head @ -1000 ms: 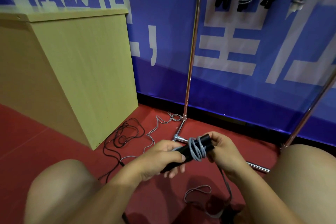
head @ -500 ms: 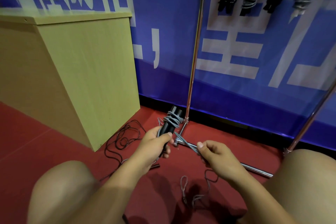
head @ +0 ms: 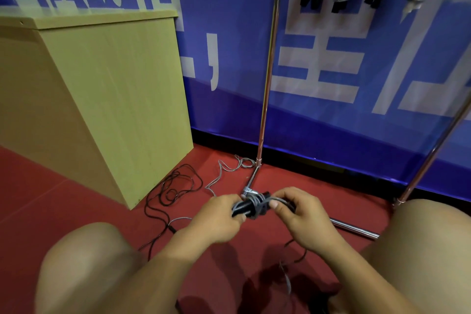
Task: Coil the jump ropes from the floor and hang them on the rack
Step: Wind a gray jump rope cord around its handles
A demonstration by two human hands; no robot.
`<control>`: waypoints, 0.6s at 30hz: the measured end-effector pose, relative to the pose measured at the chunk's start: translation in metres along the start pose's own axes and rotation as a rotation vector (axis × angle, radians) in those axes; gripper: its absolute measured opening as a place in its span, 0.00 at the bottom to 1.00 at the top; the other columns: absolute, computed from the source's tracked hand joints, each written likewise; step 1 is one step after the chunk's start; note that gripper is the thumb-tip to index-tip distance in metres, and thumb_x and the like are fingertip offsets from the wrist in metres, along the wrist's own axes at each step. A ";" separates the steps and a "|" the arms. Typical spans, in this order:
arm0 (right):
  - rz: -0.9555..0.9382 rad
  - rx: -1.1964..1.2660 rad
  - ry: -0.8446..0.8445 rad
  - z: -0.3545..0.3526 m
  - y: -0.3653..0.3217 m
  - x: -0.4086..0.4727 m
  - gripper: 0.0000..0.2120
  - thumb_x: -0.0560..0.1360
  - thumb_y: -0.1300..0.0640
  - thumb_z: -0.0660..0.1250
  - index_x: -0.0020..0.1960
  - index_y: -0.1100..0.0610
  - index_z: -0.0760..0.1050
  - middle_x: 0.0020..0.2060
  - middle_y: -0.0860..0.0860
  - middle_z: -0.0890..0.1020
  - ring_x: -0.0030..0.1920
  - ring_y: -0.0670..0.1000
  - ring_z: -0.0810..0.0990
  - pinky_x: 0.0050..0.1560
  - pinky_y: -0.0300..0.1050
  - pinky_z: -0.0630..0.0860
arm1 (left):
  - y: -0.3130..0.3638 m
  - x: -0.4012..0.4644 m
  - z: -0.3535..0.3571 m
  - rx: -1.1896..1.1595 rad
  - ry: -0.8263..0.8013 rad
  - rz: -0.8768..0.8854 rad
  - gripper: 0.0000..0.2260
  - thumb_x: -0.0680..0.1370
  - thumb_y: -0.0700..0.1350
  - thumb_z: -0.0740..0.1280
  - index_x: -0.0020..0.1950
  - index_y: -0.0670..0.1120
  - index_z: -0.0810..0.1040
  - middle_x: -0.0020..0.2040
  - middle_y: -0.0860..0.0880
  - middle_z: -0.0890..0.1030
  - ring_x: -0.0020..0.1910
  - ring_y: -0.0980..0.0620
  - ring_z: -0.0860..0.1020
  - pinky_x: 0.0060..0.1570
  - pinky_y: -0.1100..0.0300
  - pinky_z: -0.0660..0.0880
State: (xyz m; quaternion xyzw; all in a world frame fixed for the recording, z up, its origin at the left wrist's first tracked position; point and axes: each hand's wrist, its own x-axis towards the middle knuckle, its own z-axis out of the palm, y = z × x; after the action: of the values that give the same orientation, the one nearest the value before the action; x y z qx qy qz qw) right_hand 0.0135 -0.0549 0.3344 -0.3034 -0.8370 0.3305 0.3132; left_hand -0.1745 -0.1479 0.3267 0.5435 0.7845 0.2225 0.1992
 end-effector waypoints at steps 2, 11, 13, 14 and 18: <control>-0.019 -0.024 0.032 0.000 0.000 0.000 0.07 0.74 0.59 0.72 0.43 0.46 0.81 0.37 0.46 0.80 0.41 0.44 0.79 0.43 0.37 0.73 | 0.004 -0.006 0.001 0.029 -0.095 0.084 0.05 0.76 0.49 0.68 0.44 0.51 0.74 0.39 0.53 0.78 0.40 0.51 0.77 0.36 0.59 0.69; 0.373 0.281 0.035 -0.009 -0.001 0.006 0.11 0.64 0.57 0.81 0.40 0.54 0.79 0.30 0.49 0.80 0.30 0.45 0.73 0.31 0.36 0.71 | 0.022 -0.022 -0.018 -0.234 -0.399 0.233 0.02 0.74 0.43 0.70 0.45 0.46 0.78 0.34 0.53 0.76 0.32 0.57 0.72 0.34 0.61 0.68; 0.454 0.488 0.035 -0.012 -0.002 0.008 0.12 0.65 0.62 0.80 0.41 0.58 0.76 0.30 0.51 0.76 0.29 0.46 0.72 0.29 0.35 0.69 | 0.025 -0.024 -0.024 -0.419 -0.460 0.201 0.02 0.74 0.40 0.69 0.46 0.42 0.79 0.34 0.49 0.78 0.28 0.55 0.71 0.30 0.62 0.67; 0.480 0.566 0.027 -0.014 -0.003 0.008 0.12 0.66 0.63 0.79 0.41 0.59 0.76 0.30 0.52 0.75 0.29 0.46 0.71 0.29 0.35 0.69 | 0.026 -0.025 -0.026 -0.499 -0.483 0.193 0.04 0.74 0.40 0.68 0.46 0.40 0.78 0.33 0.48 0.78 0.27 0.54 0.70 0.28 0.62 0.65; 0.489 0.676 -0.096 -0.014 -0.007 0.007 0.07 0.70 0.63 0.75 0.42 0.59 0.76 0.34 0.57 0.77 0.30 0.50 0.73 0.31 0.40 0.69 | 0.028 -0.025 -0.029 -0.739 -0.500 0.205 0.03 0.72 0.41 0.66 0.42 0.47 0.79 0.33 0.44 0.78 0.25 0.52 0.67 0.26 0.59 0.62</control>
State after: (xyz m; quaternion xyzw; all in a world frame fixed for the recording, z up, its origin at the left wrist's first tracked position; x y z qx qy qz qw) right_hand 0.0173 -0.0487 0.3504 -0.3576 -0.5982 0.6651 0.2683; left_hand -0.1610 -0.1670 0.3676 0.5476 0.5225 0.3679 0.5401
